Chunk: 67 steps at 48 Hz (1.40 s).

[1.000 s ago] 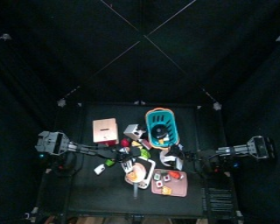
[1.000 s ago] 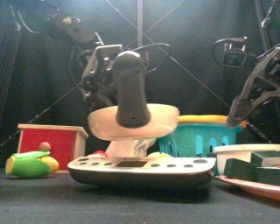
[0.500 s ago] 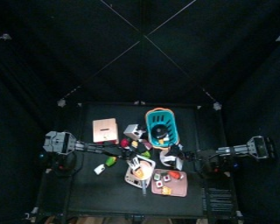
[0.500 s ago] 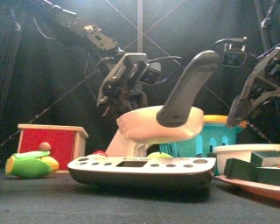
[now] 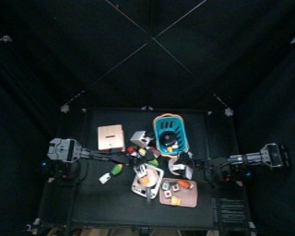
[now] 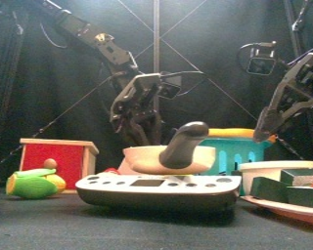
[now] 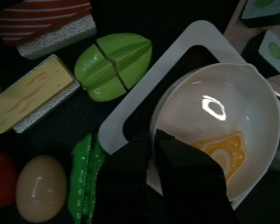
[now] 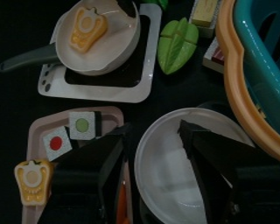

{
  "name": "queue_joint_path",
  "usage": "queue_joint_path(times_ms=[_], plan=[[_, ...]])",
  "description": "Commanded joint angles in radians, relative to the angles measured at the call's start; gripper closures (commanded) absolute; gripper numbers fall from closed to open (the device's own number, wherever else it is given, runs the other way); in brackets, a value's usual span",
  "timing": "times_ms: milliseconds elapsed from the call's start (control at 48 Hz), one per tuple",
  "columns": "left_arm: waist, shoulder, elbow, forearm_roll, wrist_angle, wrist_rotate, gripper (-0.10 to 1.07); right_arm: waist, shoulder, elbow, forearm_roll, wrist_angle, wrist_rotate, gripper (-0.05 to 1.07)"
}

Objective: Place pan on stove

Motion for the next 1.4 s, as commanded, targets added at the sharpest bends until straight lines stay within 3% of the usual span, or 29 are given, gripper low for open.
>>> queue_joint_path(times_ms=[0, 229, 667, 1167, 1375], plan=[[0.003, -0.011, -0.029, 0.020, 0.000, -0.002, 0.52, -0.002, -0.006, -0.017, 0.000, -0.003, 0.000, 0.19], [0.003, -0.011, -0.025, 0.035, 0.000, 0.000, 0.48, -0.002, -0.006, -0.018, -0.003, -0.003, 0.000, 0.19], [0.000, -0.012, -0.034, 0.046, -0.009, 0.002, 0.24, -0.002, -0.006, -0.017, -0.003, -0.003, -0.002, 0.19], [-0.002, -0.048, -0.043, 0.058, -0.029, 0.000, 0.23, -0.003, -0.002, -0.017, 0.000, -0.005, 0.000, 0.19], [-0.003, -0.103, -0.037, 0.087, -0.043, 0.000, 0.23, -0.003, 0.015, -0.026, -0.002, -0.006, 0.000, 0.19]])
